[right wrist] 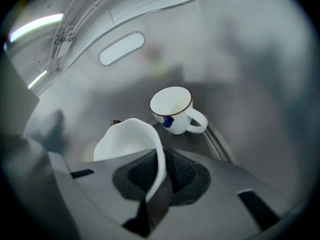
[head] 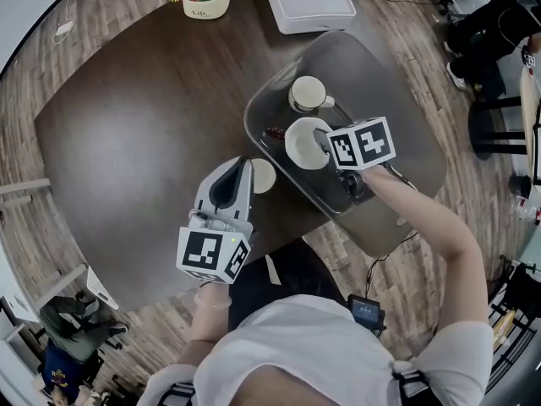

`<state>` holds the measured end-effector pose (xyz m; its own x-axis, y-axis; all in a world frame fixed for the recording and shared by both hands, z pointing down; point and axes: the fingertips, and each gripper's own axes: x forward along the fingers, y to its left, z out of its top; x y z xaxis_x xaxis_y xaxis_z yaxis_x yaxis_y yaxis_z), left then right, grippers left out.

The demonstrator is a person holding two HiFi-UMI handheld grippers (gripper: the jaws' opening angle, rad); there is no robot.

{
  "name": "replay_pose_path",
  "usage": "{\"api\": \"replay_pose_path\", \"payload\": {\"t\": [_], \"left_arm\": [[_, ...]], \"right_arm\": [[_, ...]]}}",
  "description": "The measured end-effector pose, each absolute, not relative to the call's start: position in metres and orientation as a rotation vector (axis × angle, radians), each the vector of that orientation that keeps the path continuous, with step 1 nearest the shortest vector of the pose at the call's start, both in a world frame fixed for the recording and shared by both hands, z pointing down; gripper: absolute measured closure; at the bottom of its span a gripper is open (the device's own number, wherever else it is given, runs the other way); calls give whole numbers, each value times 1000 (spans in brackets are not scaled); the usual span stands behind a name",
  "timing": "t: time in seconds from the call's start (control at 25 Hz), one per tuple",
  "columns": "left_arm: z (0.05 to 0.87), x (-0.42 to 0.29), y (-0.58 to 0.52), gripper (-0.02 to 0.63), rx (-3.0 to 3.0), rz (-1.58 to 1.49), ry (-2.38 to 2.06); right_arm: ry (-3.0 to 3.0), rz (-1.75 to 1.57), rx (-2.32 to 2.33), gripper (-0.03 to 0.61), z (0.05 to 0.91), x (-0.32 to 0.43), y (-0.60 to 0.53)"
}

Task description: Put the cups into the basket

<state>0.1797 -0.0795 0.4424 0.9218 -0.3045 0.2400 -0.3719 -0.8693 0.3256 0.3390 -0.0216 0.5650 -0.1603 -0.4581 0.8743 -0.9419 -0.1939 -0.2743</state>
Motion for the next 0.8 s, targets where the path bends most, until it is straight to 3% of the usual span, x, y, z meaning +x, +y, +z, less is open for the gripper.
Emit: {"api": "replay_pose_path", "payload": {"t": [0.8], "left_arm": [[438,178,-81,604,2683,229,-505]], "right_arm": [[-1596,1359,1621,520,595,332,-29]]}}
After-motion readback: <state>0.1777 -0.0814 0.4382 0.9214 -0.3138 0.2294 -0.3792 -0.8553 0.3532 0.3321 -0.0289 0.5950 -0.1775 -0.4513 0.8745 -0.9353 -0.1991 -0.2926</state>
